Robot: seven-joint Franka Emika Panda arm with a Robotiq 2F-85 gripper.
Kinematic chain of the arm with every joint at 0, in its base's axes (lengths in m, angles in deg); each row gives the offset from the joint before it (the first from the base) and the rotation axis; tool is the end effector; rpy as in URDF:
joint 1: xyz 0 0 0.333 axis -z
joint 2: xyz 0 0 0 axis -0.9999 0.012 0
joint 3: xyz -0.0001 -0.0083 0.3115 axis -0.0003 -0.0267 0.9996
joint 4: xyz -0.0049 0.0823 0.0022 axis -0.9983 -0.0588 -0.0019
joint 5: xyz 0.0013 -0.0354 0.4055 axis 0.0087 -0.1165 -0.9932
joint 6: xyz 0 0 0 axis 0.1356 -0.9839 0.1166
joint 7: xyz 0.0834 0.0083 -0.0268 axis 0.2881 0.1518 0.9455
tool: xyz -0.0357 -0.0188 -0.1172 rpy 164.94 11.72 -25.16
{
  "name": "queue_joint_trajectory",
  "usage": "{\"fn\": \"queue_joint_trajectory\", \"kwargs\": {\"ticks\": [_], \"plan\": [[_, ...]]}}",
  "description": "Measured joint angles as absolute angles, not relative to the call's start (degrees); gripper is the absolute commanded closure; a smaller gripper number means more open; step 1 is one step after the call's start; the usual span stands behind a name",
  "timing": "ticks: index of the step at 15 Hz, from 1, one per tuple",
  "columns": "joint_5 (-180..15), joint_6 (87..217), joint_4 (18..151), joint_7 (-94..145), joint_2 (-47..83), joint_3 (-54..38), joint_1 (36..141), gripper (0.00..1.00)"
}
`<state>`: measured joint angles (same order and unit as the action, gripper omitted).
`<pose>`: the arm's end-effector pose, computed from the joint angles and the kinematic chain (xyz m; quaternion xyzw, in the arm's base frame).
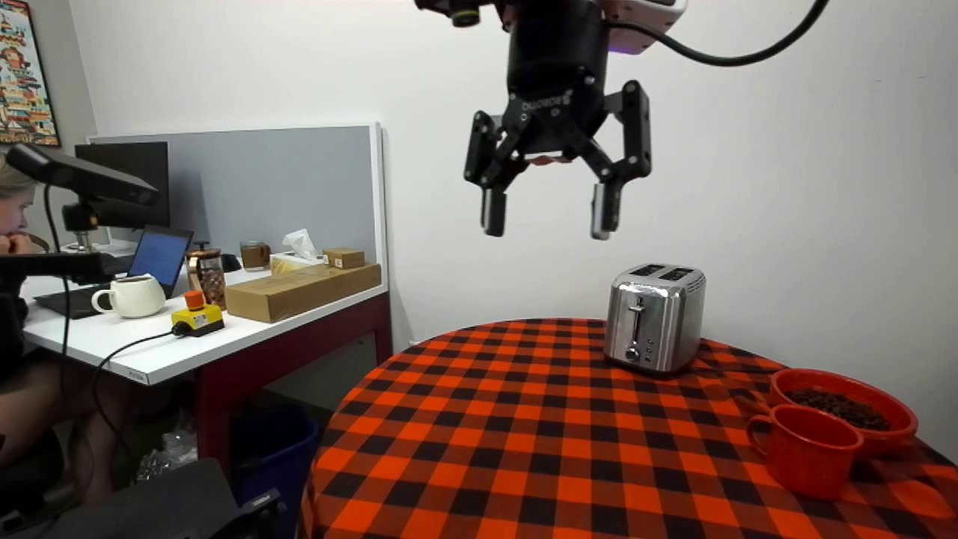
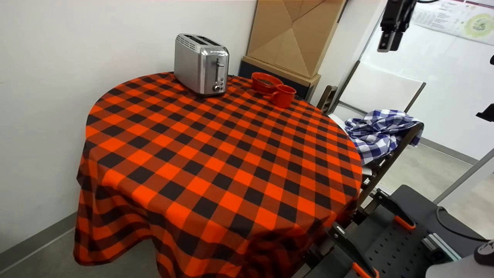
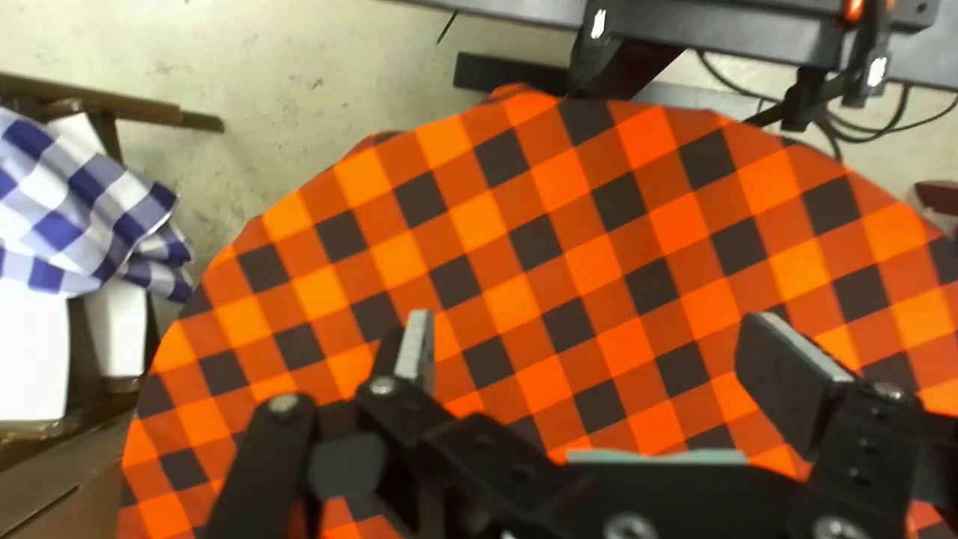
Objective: Push down the toaster lever
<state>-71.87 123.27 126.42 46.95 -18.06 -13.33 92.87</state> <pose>0.4219 -0.1200 0.4230 0.9899 0.0808 -0.0991 0.0619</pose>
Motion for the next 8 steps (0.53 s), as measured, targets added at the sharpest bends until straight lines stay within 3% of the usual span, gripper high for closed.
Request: {"fn": "queue_joint_trajectory", "kwargs": {"ticks": [8], "plan": [[-67.6, 138.2, 111.1, 45.8, 1.3, -10.0, 92.8, 0.00]]}}
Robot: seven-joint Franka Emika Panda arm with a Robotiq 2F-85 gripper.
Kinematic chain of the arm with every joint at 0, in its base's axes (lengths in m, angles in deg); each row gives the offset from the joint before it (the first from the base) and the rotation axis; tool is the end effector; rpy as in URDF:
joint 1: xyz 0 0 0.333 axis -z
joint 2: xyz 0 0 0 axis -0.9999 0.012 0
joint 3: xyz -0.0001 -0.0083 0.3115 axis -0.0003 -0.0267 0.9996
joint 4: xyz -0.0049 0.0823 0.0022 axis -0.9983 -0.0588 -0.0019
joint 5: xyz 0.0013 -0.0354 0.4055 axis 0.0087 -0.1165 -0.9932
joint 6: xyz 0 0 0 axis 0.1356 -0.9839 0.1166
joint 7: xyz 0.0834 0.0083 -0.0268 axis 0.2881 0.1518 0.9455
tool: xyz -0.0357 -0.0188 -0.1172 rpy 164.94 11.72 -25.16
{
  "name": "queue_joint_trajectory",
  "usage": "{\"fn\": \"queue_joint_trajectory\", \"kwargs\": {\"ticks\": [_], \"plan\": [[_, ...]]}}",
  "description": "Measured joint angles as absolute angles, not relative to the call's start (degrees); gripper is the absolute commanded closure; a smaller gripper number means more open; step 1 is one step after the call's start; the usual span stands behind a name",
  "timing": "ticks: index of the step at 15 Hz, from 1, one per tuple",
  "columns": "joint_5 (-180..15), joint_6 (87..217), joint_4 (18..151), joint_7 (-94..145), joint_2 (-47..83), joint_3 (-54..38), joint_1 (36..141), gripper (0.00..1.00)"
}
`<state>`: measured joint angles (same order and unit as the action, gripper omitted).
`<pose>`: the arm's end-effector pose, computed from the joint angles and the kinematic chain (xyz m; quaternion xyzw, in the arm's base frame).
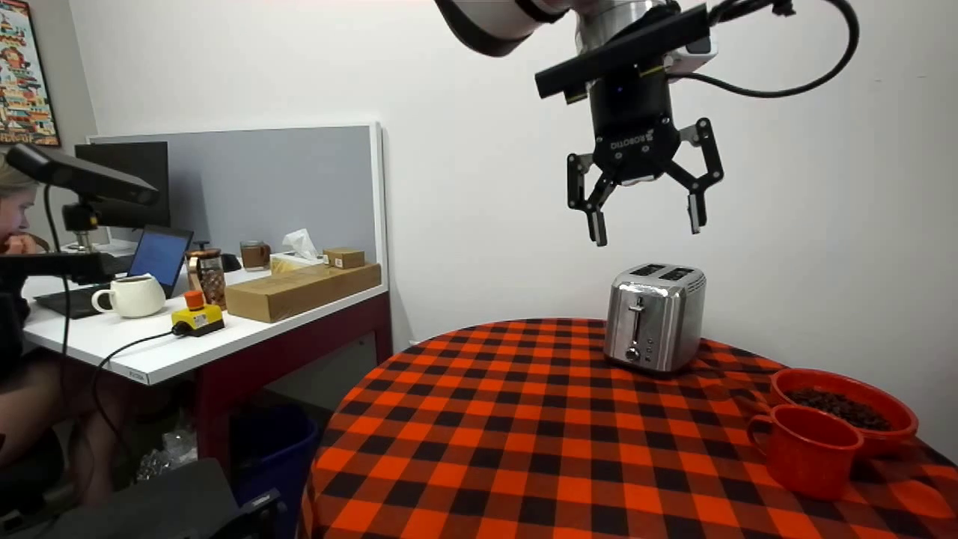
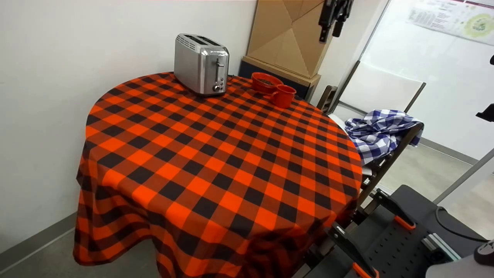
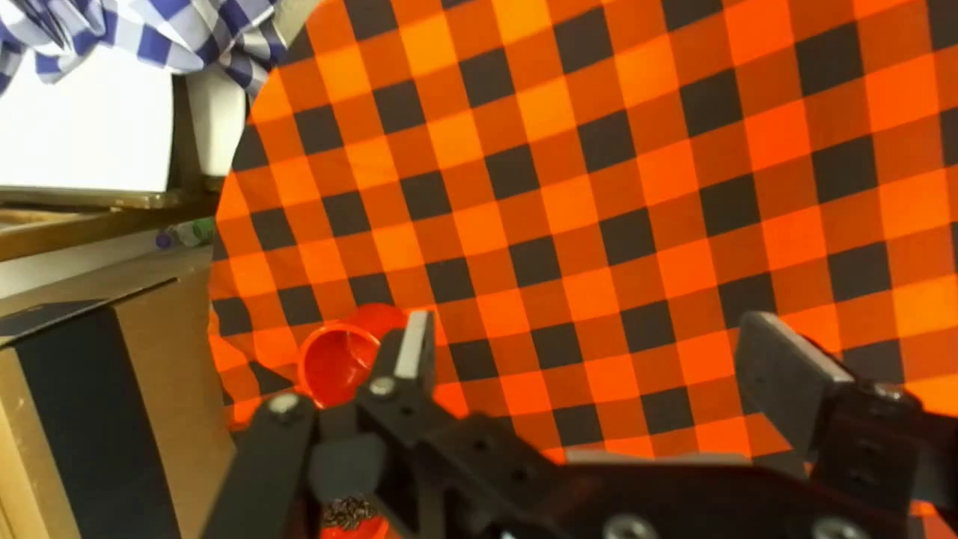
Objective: Push down the toaster lever
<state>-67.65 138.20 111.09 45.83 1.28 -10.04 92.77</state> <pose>0.5520 -0.1109 0.4047 0.9824 0.1291 -0.0145 0.1346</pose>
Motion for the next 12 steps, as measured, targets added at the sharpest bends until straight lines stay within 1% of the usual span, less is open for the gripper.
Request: {"fn": "queue_joint_trajectory", "kwargs": {"ticks": [7, 10, 12], "plan": [[-76.1, 139.9, 94.0, 45.8, 16.7, -7.1, 92.6, 0.00], [-79.6, 139.5, 87.9, 45.2, 21.6, -6.4, 92.7, 0.00], [-79.9, 139.3, 86.1, 45.1, 23.1, -6.3, 92.7, 0.00]]}}
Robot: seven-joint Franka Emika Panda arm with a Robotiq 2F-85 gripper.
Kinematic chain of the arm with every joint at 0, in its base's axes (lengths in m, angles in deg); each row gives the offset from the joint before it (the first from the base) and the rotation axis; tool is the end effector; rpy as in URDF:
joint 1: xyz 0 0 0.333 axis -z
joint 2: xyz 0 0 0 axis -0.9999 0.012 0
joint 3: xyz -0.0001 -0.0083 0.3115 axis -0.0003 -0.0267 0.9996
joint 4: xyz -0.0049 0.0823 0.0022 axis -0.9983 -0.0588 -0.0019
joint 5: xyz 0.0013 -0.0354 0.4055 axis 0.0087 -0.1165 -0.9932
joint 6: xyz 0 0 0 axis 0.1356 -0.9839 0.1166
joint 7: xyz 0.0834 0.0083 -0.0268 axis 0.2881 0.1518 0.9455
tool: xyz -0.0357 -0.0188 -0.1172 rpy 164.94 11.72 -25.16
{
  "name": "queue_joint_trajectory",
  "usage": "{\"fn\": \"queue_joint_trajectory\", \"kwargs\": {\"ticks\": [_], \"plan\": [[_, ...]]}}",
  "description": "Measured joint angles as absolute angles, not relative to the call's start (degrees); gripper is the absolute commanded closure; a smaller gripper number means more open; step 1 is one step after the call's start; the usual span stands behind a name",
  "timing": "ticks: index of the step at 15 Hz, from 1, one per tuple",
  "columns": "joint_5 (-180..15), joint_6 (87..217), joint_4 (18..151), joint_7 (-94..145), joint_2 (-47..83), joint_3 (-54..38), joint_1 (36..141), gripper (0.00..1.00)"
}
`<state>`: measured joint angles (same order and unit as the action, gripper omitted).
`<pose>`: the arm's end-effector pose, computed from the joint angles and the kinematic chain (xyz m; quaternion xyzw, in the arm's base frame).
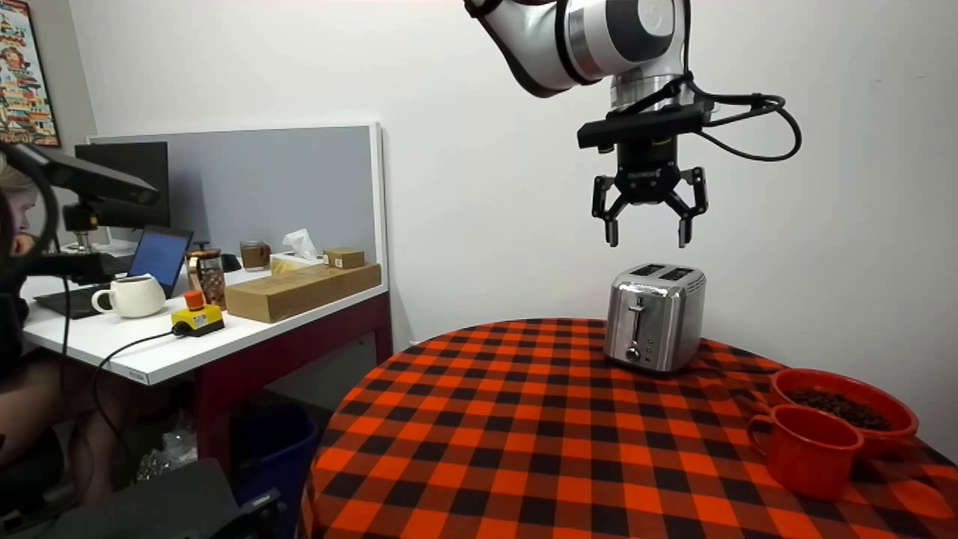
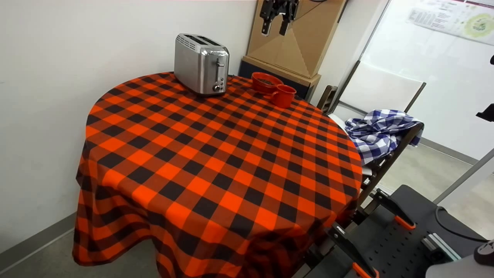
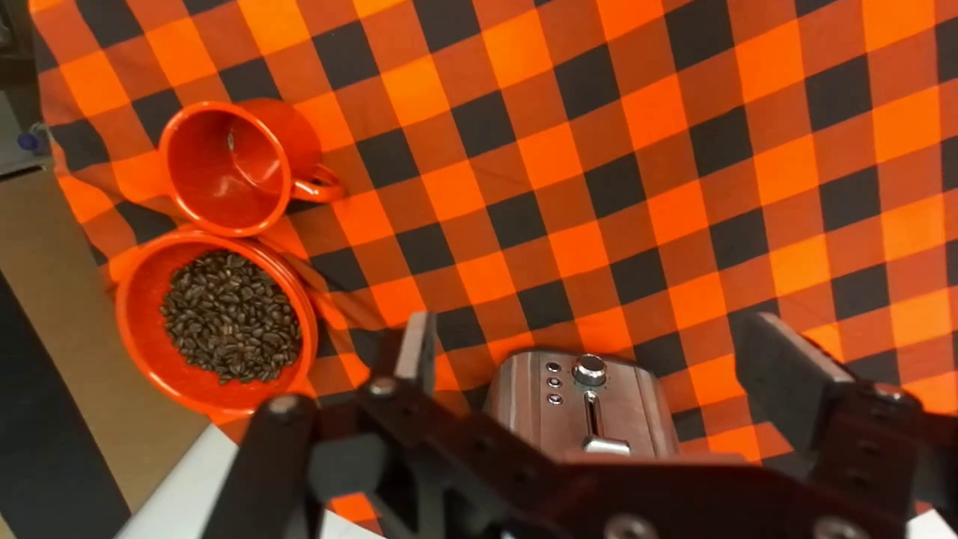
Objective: Push down the toaster lever
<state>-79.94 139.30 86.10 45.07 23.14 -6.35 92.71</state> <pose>0.6828 -0.0711 0.3785 0.9920 0.1034 0.0422 0.0584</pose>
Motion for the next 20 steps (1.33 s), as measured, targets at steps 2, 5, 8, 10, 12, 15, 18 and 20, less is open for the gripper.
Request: {"fn": "queue_joint_trajectory", "kwargs": {"ticks": [2, 5, 8, 10, 12, 15, 18, 20], "plan": [[-80.0, 139.1, 85.6, 45.1, 23.5, -6.3, 92.8, 0.00], [-80.0, 139.0, 85.4, 45.1, 23.5, -6.3, 92.9, 0.04], [-80.0, 139.0, 85.8, 45.1, 23.6, -6.3, 93.1, 0.05], [-80.0, 139.0, 85.7, 45.1, 24.4, -6.3, 93.4, 0.03], [-80.0, 139.1, 85.0, 45.2, 26.0, -6.1, 93.5, 0.00], [-80.0, 139.1, 81.7, 45.3, 29.3, -5.2, 93.5, 0.00], [-80.0, 139.1, 77.1, 45.3, 33.5, -4.3, 93.3, 0.00], [-80.0, 139.1, 73.6, 45.2, 36.5, -4.0, 92.9, 0.28]]}}
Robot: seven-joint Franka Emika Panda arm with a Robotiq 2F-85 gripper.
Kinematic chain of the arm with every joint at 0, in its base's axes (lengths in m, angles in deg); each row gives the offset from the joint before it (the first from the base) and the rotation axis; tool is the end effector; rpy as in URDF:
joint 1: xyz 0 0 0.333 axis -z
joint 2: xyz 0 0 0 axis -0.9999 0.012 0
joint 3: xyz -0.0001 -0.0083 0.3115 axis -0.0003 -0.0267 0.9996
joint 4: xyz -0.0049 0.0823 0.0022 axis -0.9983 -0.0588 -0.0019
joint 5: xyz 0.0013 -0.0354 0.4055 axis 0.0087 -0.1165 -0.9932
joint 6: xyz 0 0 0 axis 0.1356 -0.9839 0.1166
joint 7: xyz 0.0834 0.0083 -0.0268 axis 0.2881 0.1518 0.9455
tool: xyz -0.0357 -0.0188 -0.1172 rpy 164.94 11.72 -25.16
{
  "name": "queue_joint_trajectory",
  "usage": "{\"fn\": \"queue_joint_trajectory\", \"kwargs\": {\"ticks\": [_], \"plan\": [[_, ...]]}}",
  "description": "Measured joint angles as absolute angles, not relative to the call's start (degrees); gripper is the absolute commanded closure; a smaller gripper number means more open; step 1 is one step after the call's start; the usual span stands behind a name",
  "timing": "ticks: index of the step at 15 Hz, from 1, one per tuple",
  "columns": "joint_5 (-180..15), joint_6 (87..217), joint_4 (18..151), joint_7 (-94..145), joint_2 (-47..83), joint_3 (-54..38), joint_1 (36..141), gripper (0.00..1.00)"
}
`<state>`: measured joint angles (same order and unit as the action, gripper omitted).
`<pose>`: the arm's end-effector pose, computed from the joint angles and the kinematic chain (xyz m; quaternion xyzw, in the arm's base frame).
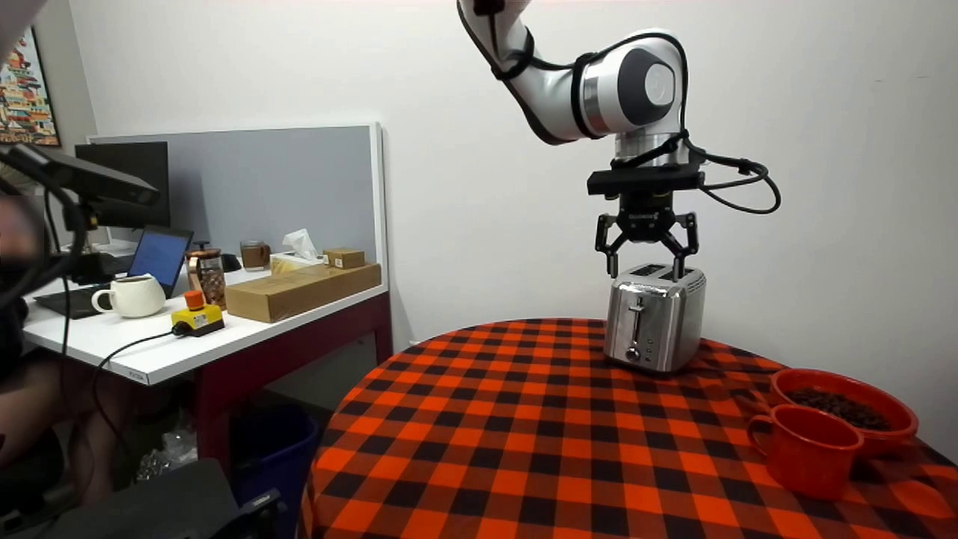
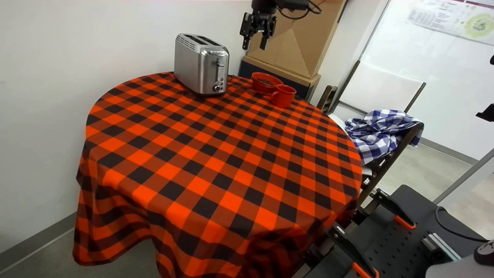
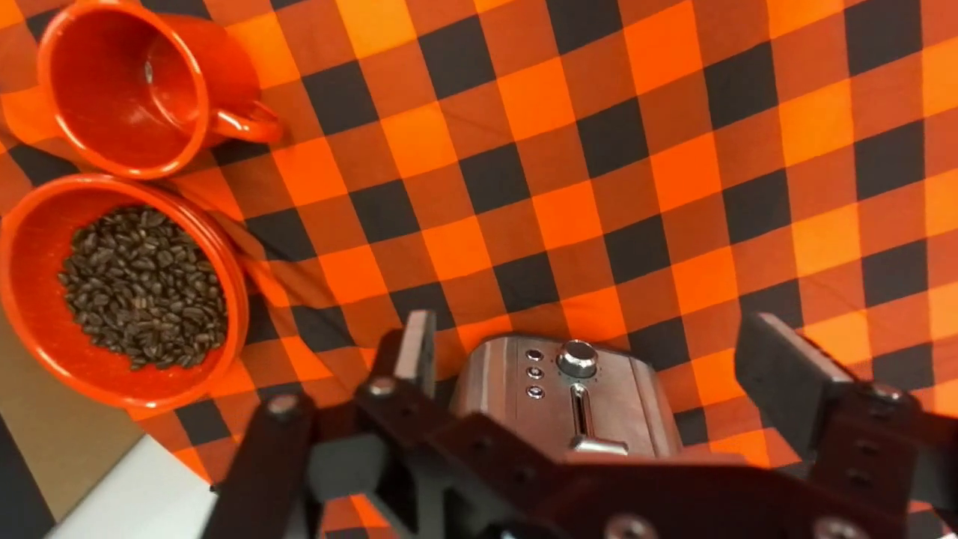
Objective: Push down the toaster lever
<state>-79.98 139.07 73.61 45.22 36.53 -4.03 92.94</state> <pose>0.7356 -0.0520 0.3187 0.9909 0.1211 0.0347 0.0484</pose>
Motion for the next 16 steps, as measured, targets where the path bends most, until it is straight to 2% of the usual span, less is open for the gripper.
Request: {"fn": "queue_joint_trajectory", "kwargs": {"ticks": [2, 7, 10, 16], "plan": [[-80.0, 139.0, 69.8, 45.2, 39.8, -3.9, 92.7, 0.40], [-80.0, 138.0, 59.9, 44.9, 47.9, -3.3, 92.5, 0.81], [-80.1, 137.2, 54.6, 44.2, 51.6, -2.8, 92.1, 0.99], [-80.1, 137.5, 48.4, 42.3, 54.5, -2.2, 90.2, 1.00]]}}
